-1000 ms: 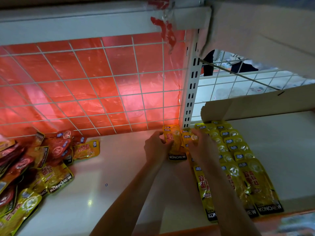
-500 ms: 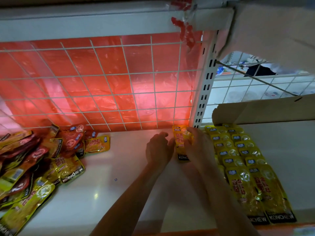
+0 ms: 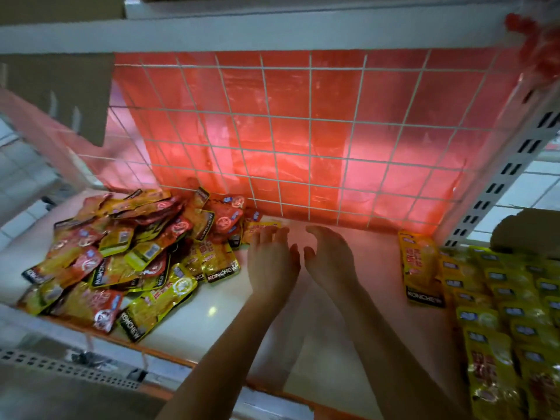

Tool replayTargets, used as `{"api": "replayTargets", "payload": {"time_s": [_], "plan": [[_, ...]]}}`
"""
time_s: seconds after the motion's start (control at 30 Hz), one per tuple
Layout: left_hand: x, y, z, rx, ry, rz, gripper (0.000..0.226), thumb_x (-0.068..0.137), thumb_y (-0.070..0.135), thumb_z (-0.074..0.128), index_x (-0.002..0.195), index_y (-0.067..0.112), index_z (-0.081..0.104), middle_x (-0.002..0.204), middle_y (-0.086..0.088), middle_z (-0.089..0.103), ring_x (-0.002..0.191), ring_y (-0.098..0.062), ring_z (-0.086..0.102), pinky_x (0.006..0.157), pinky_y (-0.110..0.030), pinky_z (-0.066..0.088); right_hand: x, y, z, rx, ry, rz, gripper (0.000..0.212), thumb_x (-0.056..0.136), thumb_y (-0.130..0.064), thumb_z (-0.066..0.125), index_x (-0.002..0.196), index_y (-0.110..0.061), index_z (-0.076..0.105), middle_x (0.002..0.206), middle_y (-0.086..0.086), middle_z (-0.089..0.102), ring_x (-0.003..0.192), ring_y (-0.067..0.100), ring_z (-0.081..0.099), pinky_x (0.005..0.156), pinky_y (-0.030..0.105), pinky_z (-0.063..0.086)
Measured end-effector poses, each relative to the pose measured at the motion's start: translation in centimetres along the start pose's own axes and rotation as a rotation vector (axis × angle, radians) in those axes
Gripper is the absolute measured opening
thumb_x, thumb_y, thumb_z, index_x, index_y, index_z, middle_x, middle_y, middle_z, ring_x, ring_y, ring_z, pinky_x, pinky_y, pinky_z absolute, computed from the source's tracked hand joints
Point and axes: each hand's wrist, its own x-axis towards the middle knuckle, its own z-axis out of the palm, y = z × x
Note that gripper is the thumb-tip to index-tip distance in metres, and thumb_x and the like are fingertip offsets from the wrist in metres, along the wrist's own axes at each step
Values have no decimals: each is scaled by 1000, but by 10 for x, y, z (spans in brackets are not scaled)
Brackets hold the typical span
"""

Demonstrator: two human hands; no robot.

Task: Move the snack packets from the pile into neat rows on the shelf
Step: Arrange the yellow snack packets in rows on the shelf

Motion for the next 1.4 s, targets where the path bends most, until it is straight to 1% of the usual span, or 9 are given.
{"api": "replayTargets", "payload": {"time_s": [0.13, 0.3, 0.47, 0.7, 0.83, 1.07, 1.17, 1.3, 1.4], "plan": [[1, -39, -15, 146, 61, -135, 25, 71, 18, 76, 92, 7, 66, 91, -17, 62, 84, -39, 57, 65, -41, 48, 13, -31, 26, 15, -72, -72, 44, 88, -14, 54, 133, -15, 52, 137, 6, 53, 128, 25, 46, 104, 30, 34], [-4, -72, -28, 303, 53, -283, 42, 64, 33, 83, 85, 8, 57, 82, -16, 56, 77, -36, 57, 55, -38, 47, 34, -55, 58, 3, -116, -130, 49, 85, -14, 53, 133, -11, 49, 133, 13, 53, 124, 32, 48, 102, 36, 36], [-9, -81, -25, 272, -21, -362, 52, 63, 39, 84, 90, 4, 57, 90, -22, 58, 78, -40, 57, 61, -41, 47, 49, -56, 76, -112, -186, -117, 59, 90, -29, 55, 144, -15, 35, 147, 8, 37, 139, 24, 29, 116, 43, 15], [-6, -72, -35, 50, -152, -483, 61, 78, 39, 71, 121, 7, 41, 124, -23, 42, 110, -42, 46, 92, -43, 40, 38, -44, 64, -238, -130, -65, 61, 81, -56, 61, 127, -18, 53, 130, 10, 48, 120, 31, 41, 101, 40, 33], [-15, -64, -39, -217, -158, -475, 56, 76, 29, 76, 121, 9, 49, 114, -19, 56, 101, -40, 57, 83, -38, 44, 14, -35, 47, -228, -130, 3, 75, 72, -72, 61, 130, -27, 48, 121, 10, 48, 113, 33, 45, 90, 37, 39], [-29, -36, -35, -404, -65, -383, 25, 86, 20, 64, 110, 14, 63, 100, -2, 58, 98, -30, 60, 75, -33, 42, -14, -19, -2, 83, -177, 105, 60, 82, -32, 67, 138, -27, 46, 123, 13, 49, 117, 33, 52, 97, 34, 40], [-32, -23, -32, -467, -46, -380, 23, 87, 18, 61, 110, 17, 63, 96, -2, 67, 93, -27, 63, 78, -37, 49, -22, -8, -20, 228, -46, 98, 57, 77, -9, 66, 131, -21, 54, 124, 6, 60, 112, 24, 56, 94, 26, 41], [-36, -5, -30, -576, -72, -409, 42, 87, 25, 65, 125, 21, 49, 107, -5, 68, 95, -29, 64, 83, -42, 51, -29, 11, -41, 457, 186, 179, 45, 72, -9, 65, 114, -26, 65, 89, -9, 67, 83, 12, 61, 74, 23, 43], [-38, 10, -31, -713, -106, -406, 63, 84, 20, 70, 137, 23, 36, 104, -5, 68, 83, -20, 66, 74, -30, 51, -31, 25, -51, 748, 313, 203, 28, 72, -7, 71, 93, -25, 69, 78, -13, 67, 68, 3, 60, 68, 28, 49]]}}
